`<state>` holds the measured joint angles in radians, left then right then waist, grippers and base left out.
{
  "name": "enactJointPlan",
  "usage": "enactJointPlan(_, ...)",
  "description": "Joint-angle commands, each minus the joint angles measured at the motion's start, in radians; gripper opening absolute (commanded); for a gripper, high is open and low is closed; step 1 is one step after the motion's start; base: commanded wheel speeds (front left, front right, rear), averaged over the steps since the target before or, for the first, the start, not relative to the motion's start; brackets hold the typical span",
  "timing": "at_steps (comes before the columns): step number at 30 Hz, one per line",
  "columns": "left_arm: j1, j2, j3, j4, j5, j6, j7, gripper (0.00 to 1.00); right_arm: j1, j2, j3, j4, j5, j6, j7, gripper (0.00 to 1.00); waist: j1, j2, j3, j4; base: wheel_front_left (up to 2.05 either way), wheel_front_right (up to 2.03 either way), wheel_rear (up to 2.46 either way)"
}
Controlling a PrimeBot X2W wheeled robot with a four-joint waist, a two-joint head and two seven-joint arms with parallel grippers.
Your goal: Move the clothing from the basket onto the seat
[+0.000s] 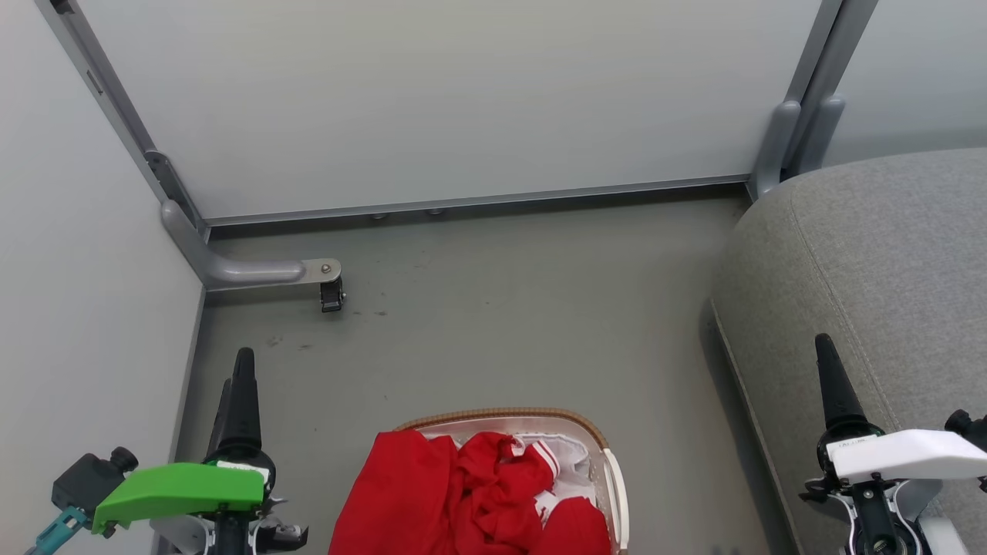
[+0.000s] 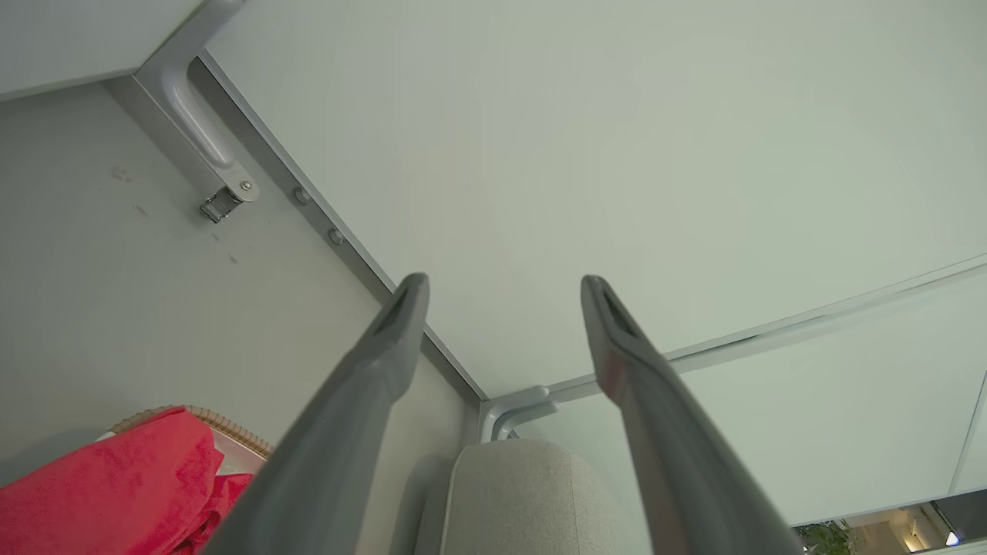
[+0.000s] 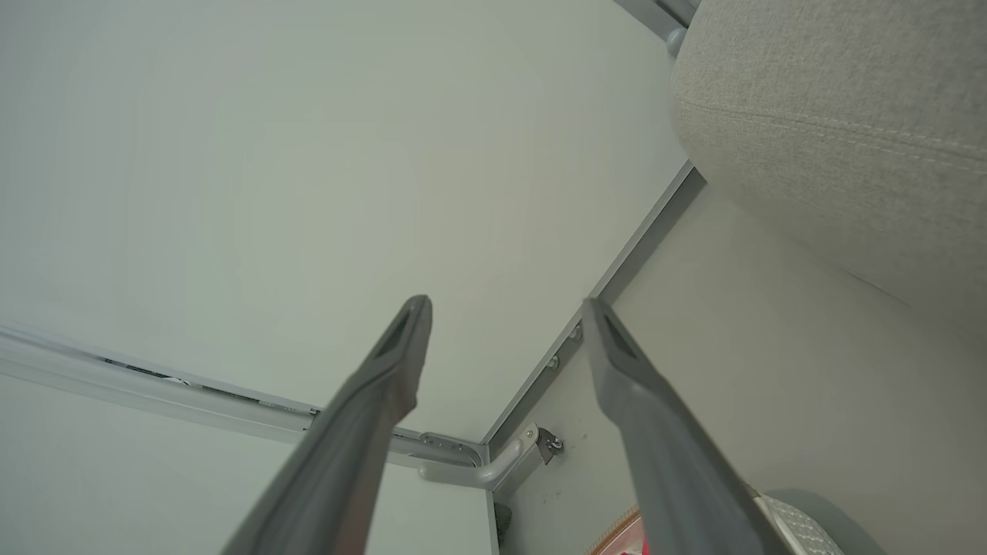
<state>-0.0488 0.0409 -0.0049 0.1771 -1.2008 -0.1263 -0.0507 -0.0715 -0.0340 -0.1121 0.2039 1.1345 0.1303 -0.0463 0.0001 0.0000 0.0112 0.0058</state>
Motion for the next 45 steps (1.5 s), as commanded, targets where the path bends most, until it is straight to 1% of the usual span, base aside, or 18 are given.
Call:
enactJointPlan(1, -0.005, 0.006, -0.008, -0.022, 0.04, 0.003, -0.009, 1.0, -0.001, -0.009, 0.003, -0.022, -0.051, 0.0, -0.014, 1.0, 0.0, 0.0, 0.0, 0.0, 0.0, 0.0, 0.0)
enactJointPlan(5, -0.002, 0.006, -0.025, -0.034, 0.113, 0.006, -0.023, 1.0, 0.004, -0.01, 0.013, -0.033, -0.144, 0.0, -0.027, 1.0, 0.0, 0.0, 0.002, 0.001, 0.0, 0.0, 0.0)
enactJointPlan(8, 0.002, 0.007, -0.039, -0.038, 0.171, 0.01, -0.033, 1.0, 0.007, -0.01, 0.016, -0.034, -0.188, 0.0, -0.037, 1.0, 0.0, 0.0, 0.003, 0.001, 0.0, 0.0, 0.0)
enactJointPlan(15, 0.01, 0.007, -0.07, -0.043, 0.325, 0.037, -0.055, 1.0, 0.013, -0.011, 0.019, -0.033, -0.306, 0.0, -0.058, 1.0, 0.0, 0.0, 0.004, 0.001, 0.0, 0.0, 0.0)
enactJointPlan(20, 0.019, 0.008, -0.093, -0.039, 0.409, 0.049, -0.069, 1.0, 0.018, -0.012, 0.027, -0.032, -0.384, 0.0, -0.074, 1.0, 0.0, 0.0, 0.003, 0.001, 0.0, 0.0, 0.0)
enactJointPlan(28, 0.03, 0.009, -0.104, -0.03, 0.49, 0.062, -0.091, 1.0, 0.027, -0.013, 0.038, -0.031, -0.483, 0.0, -0.096, 1.0, 0.0, 0.0, 0.001, 0.002, 0.0, 0.0, 0.0)
enactJointPlan(45, 0.046, 0.01, -0.117, -0.004, 0.641, 0.064, -0.133, 1.0, 0.038, -0.015, 0.049, -0.021, -0.651, 0.0, -0.138, 1.0, 0.0, 0.0, -0.004, 0.009, 0.0, 0.0, 0.0)
